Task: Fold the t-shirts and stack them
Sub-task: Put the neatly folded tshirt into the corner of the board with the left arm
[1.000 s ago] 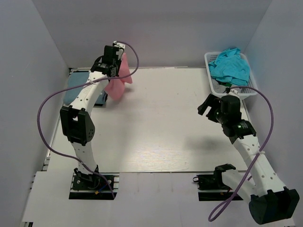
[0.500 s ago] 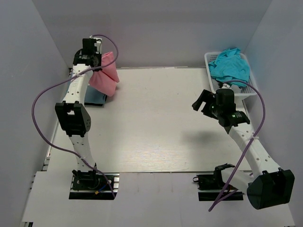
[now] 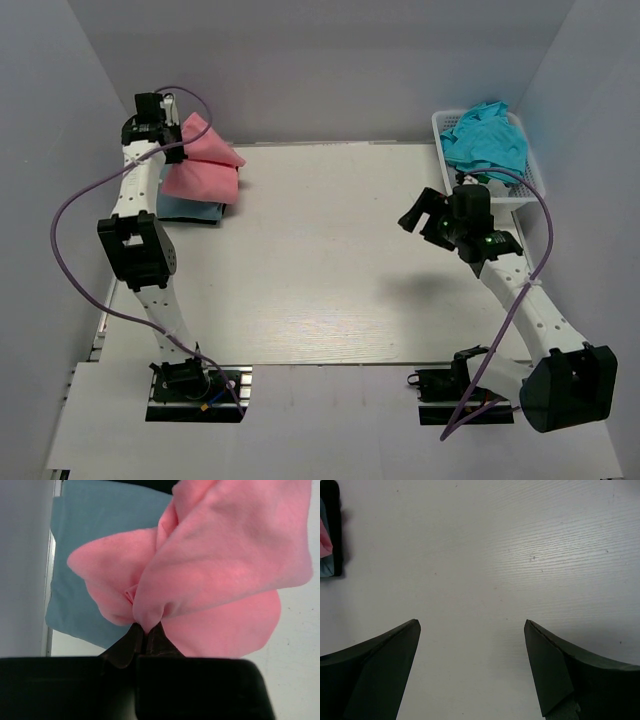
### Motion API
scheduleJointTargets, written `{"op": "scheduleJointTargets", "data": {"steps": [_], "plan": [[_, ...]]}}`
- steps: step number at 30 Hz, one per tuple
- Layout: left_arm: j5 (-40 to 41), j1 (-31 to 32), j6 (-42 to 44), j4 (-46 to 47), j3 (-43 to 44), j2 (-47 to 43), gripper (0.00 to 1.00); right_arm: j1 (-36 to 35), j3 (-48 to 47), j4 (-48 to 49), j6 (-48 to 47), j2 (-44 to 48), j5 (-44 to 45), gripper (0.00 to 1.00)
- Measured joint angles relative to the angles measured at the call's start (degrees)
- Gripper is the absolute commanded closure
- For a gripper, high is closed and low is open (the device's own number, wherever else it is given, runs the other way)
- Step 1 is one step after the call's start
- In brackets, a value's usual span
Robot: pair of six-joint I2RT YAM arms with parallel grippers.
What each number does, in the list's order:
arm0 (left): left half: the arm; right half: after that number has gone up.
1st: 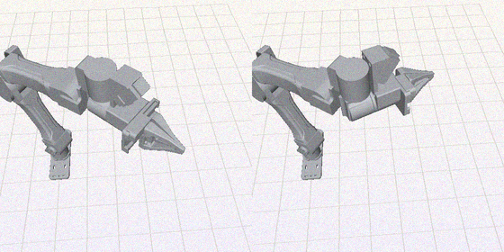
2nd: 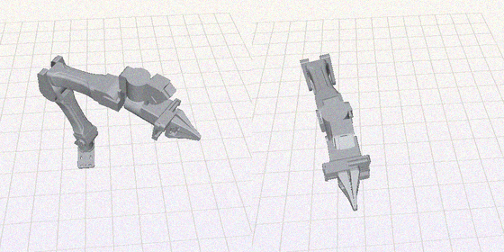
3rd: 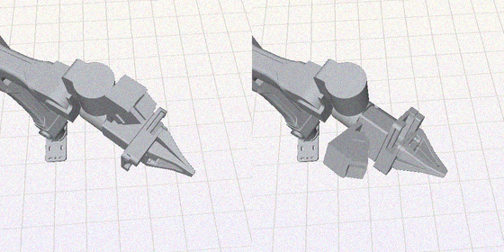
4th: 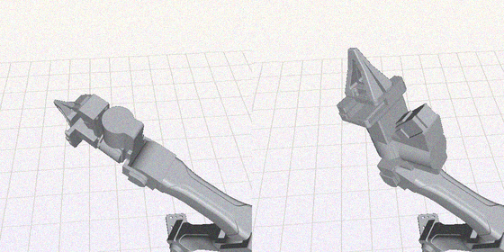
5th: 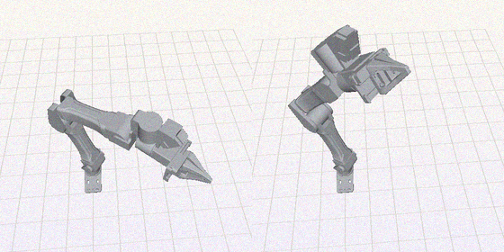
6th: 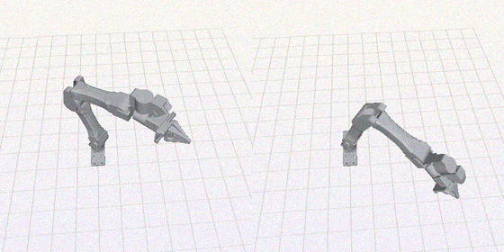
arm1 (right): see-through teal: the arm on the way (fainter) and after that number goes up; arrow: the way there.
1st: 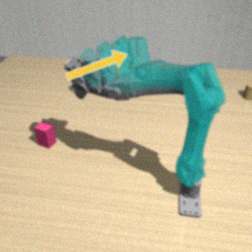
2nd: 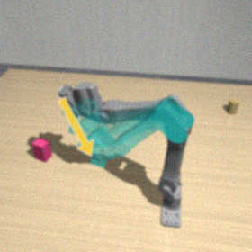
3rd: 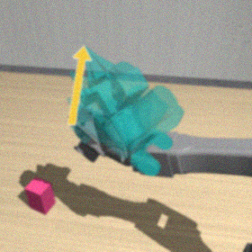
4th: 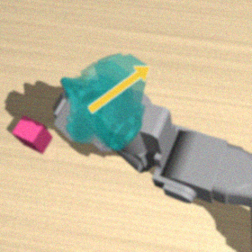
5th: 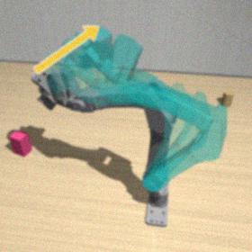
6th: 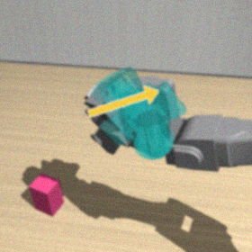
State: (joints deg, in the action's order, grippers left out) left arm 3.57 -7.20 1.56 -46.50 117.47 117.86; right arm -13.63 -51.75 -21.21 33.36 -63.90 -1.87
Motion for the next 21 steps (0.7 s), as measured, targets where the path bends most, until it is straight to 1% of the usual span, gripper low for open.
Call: {"op": "scheduleJointTargets", "data": {"steps": [6,10,14,21], "plan": [[-3.85,-4.61,-0.94,-0.07,-0.81,0.50,1.00,0.00,-0.37,0.92,0.85,-2.32,-1.79,0.10],[-6.62,-6.80,-1.09,0.28,-0.37,2.64,1.00,0.00,-0.57,0.90,1.01,-3.39,-2.45,0.10],[-9.03,-8.04,-0.52,0.61,-0.59,4.70,1.00,0.00,-1.20,1.36,1.01,-4.22,-2.89,0.10],[-12.13,-9.27,1.73,2.16,-1.29,4.85,1.00,0.00,-1.84,1.62,1.01,-5.38,-3.58,0.10]]}}
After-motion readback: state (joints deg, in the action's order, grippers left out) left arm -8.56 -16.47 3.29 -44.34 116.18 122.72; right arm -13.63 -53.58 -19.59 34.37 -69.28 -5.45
